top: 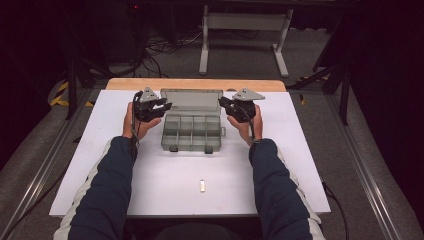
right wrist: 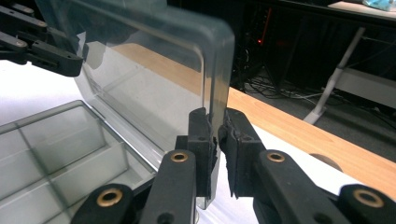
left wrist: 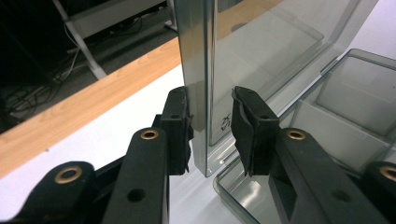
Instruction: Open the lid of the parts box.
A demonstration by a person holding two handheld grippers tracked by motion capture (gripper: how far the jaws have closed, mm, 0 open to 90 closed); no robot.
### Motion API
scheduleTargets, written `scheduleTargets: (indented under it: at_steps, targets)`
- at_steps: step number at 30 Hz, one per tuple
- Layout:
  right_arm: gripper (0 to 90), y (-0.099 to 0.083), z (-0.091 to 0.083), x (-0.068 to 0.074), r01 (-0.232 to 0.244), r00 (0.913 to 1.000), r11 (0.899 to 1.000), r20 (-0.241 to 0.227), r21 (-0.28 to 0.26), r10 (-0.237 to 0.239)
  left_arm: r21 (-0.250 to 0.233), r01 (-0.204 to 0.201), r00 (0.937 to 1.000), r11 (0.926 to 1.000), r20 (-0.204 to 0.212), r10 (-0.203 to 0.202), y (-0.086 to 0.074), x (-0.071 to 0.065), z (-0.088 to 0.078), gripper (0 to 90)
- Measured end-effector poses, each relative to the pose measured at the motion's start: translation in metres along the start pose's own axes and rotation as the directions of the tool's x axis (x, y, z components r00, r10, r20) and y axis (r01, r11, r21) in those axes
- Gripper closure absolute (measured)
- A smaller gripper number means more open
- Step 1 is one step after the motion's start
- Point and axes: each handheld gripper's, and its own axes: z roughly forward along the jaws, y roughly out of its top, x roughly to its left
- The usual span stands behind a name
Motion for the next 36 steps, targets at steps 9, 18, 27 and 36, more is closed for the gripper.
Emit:
scheduleTargets:
  at_steps: [9,18,27,36]
  targets:
    - [82.9,-0.017,0.015,-0.002,-0.077,0.9966,0.997,0.029,0.012,0.077,0.018,0.036,0.9992,0.9992,-0.021,-0.035,-0.007,0.001,0.009,68.3]
    - [83.0,-0.026,0.021,-0.001,-0.116,0.9926,0.993,0.039,0.018,0.115,0.026,0.064,0.9978,0.9976,-0.020,-0.063,-0.015,0.001,0.015,68.4]
    - [83.0,-0.033,0.024,0.000,-0.129,0.9908,0.991,0.045,0.020,0.128,0.034,0.074,0.9970,0.9967,-0.025,-0.073,-0.019,0.000,0.018,68.5]
    - [83.0,-0.041,0.028,0.002,-0.144,0.9884,0.989,0.053,0.038,0.142,0.050,0.093,0.9956,0.9944,-0.022,-0.092,-0.026,-0.001,0.022,68.7]
